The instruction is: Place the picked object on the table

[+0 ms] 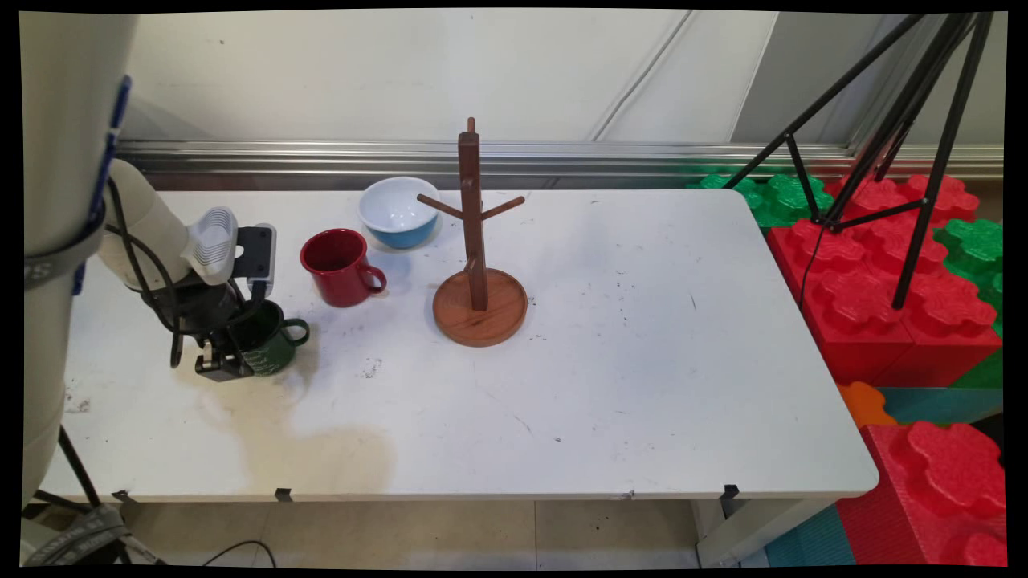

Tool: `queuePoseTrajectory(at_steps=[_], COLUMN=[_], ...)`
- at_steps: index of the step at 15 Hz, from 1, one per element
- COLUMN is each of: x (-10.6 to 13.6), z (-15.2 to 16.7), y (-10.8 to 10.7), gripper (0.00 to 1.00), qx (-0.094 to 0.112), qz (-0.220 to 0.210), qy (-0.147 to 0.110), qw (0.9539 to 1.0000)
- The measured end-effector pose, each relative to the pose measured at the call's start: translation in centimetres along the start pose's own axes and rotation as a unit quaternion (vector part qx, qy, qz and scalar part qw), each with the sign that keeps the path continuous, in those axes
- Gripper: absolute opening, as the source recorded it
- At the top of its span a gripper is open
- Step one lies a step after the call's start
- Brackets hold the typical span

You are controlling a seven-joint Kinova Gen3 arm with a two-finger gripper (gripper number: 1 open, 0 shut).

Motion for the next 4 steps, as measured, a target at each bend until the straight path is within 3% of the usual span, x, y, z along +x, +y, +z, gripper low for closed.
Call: queuePoseTrajectory(at_steps=[4], x=[0.32], z=[-0.03], y=[-0.08], gripper=[1.0], qx=[0.002], qz=[-0.001], qy=[0.003], qw=[1.0])
